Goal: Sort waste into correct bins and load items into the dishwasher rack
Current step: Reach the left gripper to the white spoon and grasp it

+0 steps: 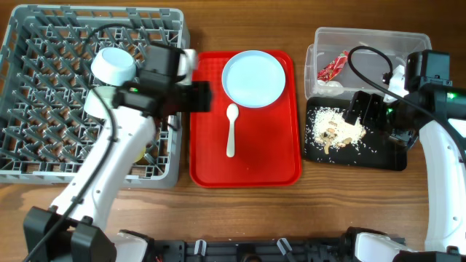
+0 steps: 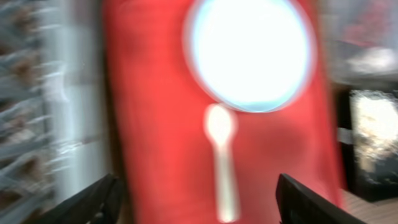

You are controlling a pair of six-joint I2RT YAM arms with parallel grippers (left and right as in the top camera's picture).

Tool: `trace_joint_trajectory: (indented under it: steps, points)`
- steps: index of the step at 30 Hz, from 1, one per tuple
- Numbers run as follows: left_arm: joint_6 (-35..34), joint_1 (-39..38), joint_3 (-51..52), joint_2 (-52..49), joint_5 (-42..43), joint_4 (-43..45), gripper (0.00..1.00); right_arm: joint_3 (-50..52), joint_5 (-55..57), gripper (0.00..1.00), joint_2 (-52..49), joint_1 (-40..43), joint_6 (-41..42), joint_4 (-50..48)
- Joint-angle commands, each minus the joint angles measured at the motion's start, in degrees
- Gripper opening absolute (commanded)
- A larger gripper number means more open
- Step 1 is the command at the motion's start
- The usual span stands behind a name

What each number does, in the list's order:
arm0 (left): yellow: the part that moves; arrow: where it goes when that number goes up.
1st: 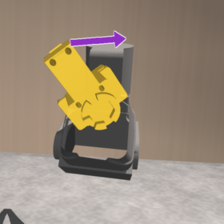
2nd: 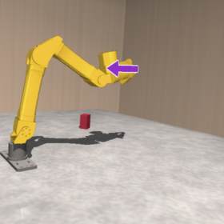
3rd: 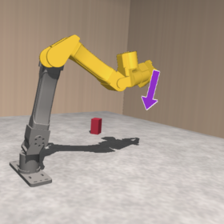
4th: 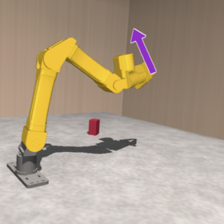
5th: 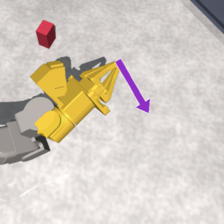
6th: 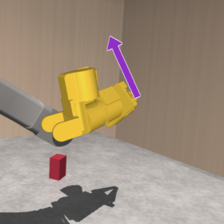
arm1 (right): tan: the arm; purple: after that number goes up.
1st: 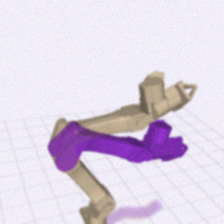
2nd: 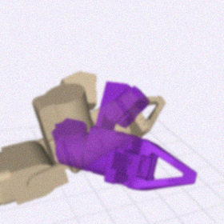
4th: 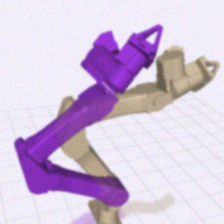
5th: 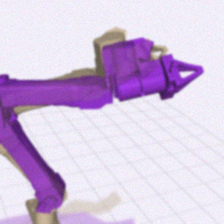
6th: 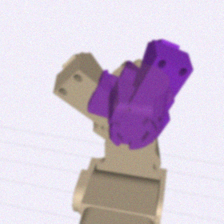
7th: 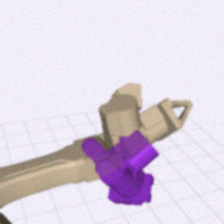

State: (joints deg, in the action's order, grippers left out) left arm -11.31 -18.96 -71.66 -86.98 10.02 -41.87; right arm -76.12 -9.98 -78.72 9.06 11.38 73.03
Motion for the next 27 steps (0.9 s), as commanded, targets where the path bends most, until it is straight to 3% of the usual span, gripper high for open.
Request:
trace_joint_trajectory:
  steps: [1,8,17,27]
  points:
    - [-5.84,-6.34,-0.72,-2.27,1.16,2.16,0.84,-0.48,0.98,1.0,1.16,0.13,-0.9,-0.22]
    - [-15.04,-12.09,-0.72,-10.67,-9.38,5.38,0.87,-0.48,0.98,1.0,1.16,0.13,-0.9,-0.2]
    - [-15.08,-12.55,-0.74,-20.46,-9.68,10.25,0.88,-0.48,0.98,1.0,1.16,0.13,-0.9,-0.22]
    - [-14.64,-12.61,-0.72,-24.74,-11.93,14.64,0.85,-0.48,0.98,1.0,1.16,0.13,-0.87,-0.11]
